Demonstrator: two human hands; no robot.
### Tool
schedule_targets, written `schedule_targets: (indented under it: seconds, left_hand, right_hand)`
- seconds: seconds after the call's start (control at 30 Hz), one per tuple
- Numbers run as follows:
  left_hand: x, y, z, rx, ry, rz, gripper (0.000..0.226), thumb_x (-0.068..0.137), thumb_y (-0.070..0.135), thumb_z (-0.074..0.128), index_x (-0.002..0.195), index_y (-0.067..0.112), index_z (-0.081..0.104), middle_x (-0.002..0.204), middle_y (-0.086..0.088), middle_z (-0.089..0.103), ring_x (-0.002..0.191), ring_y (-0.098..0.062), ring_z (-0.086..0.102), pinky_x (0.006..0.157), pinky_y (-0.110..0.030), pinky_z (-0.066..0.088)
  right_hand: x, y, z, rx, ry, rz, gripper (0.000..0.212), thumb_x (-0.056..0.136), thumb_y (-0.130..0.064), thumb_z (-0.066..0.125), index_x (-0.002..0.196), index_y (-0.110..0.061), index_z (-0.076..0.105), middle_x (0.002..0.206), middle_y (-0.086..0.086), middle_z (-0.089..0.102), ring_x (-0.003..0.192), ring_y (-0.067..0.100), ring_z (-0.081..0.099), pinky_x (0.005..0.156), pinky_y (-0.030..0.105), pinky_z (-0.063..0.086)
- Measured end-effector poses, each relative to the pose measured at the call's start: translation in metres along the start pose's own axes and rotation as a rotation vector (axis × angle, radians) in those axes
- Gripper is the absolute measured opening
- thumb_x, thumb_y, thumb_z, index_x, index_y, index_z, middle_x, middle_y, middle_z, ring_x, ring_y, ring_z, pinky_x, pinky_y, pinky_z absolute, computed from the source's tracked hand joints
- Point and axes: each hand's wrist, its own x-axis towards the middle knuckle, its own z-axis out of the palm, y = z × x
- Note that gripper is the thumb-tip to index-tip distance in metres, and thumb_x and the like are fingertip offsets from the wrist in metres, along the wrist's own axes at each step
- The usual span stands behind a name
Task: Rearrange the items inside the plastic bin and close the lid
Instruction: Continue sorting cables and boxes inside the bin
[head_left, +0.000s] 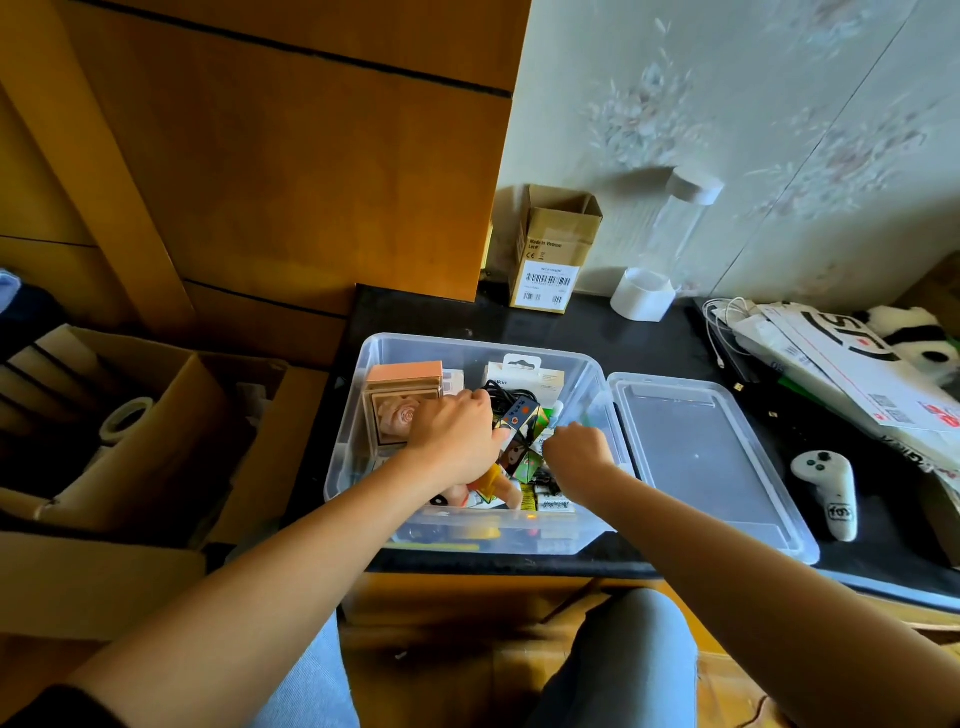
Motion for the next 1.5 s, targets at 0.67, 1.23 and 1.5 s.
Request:
schedule_targets:
  seconds: [0.67, 1.23, 1.5]
  left_hand:
    - [0.001, 0.001, 0.001, 0.0, -0.012, -0.012, 0.046, 0.094, 0.051, 0.041, 0.113, 0.01, 0.05, 0.104, -0.006, 0.063, 0.085, -0.021, 0.059, 0.058, -0.028, 0.035]
    - [0.0, 0.0, 0.001, -0.005, -0.003, -0.013, 0.044, 0.094, 0.05, 0.041, 0.11, 0.01, 0.05, 0.102, -0.005, 0.063, 0.085, -0.021, 0.06, 0.059, -0.029, 0.035]
    - [-0.002, 0.001, -0.003, 0.005, -0.019, -0.019, 0.042, 0.095, 0.049, 0.041, 0.109, 0.01, 0.05, 0.1, -0.006, 0.063, 0.076, -0.019, 0.054, 0.059, -0.029, 0.036]
  right_hand:
    - [0.014, 0.001, 0.009, 0.371, -0.062, 0.105, 0.022, 0.086, 0.003, 0.052, 0.104, -0.007, 0.059, 0.095, 0.007, 0.062, 0.085, 0.022, 0.061, 0.063, 0.025, 0.045]
    - [0.017, 0.007, 0.002, 0.347, -0.067, 0.097, 0.025, 0.087, -0.024, 0.066, 0.104, -0.007, 0.06, 0.093, 0.003, 0.063, 0.085, 0.02, 0.062, 0.059, 0.024, 0.043]
    - [0.005, 0.0, 0.003, -0.09, -0.1, -0.034, 0.024, 0.091, -0.008, 0.051, 0.112, -0.014, 0.059, 0.087, -0.008, 0.058, 0.082, 0.009, 0.057, 0.058, 0.018, 0.034]
